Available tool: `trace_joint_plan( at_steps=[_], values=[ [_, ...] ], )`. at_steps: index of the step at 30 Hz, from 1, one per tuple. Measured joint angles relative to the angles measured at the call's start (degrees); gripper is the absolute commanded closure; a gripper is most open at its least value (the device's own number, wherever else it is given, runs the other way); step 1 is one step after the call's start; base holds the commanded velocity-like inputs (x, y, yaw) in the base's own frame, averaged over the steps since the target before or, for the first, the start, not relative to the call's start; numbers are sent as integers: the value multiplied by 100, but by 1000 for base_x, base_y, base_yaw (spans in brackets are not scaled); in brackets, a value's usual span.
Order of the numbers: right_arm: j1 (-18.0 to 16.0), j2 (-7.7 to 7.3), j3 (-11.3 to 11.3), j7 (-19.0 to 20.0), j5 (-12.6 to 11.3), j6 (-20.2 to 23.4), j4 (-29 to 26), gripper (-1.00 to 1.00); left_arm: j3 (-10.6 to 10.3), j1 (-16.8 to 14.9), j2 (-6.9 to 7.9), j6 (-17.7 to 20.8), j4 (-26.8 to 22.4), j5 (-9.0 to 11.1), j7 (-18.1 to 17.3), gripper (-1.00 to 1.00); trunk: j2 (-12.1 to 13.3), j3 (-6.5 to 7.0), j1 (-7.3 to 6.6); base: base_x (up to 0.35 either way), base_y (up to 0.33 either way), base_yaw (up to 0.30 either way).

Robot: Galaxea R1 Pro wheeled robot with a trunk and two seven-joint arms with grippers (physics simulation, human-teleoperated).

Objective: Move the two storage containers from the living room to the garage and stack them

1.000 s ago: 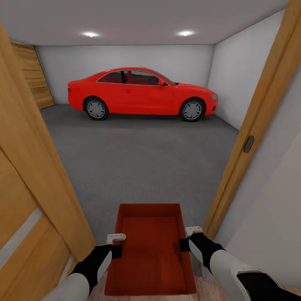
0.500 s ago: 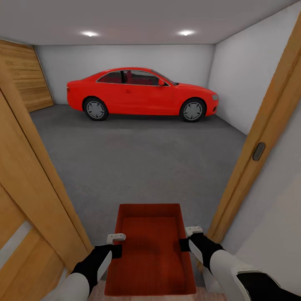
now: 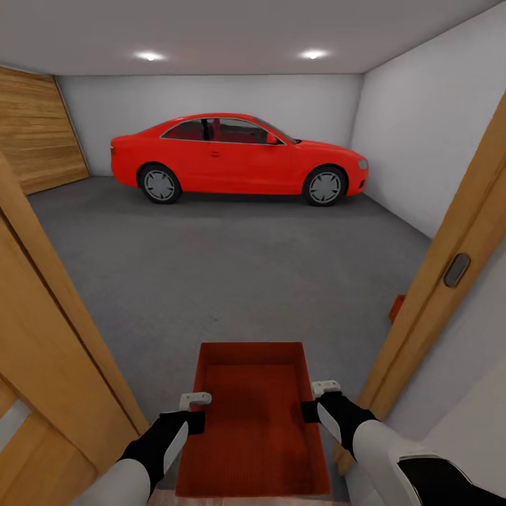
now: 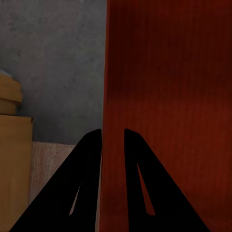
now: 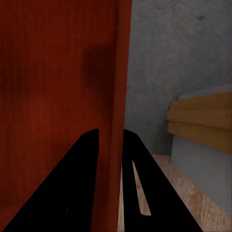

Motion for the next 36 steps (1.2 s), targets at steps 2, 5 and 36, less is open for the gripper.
trace_joint_plan(
  at_steps=[2,5,36],
  values=[
    [0,0,0,0,0,0,0,100,0,0,0,0,0,-1,-1,100,0,0,0,94,0,0],
    [0,0,5,0,0,0,-2,100,3,3,0,-8,0,-1,-3,100,0,0,-1,206,0,0],
    [-1,0,3,1,0,0,-1,100,2,1,0,-4,0,1,-1,100,0,0,0,190,4,0]
  ],
)
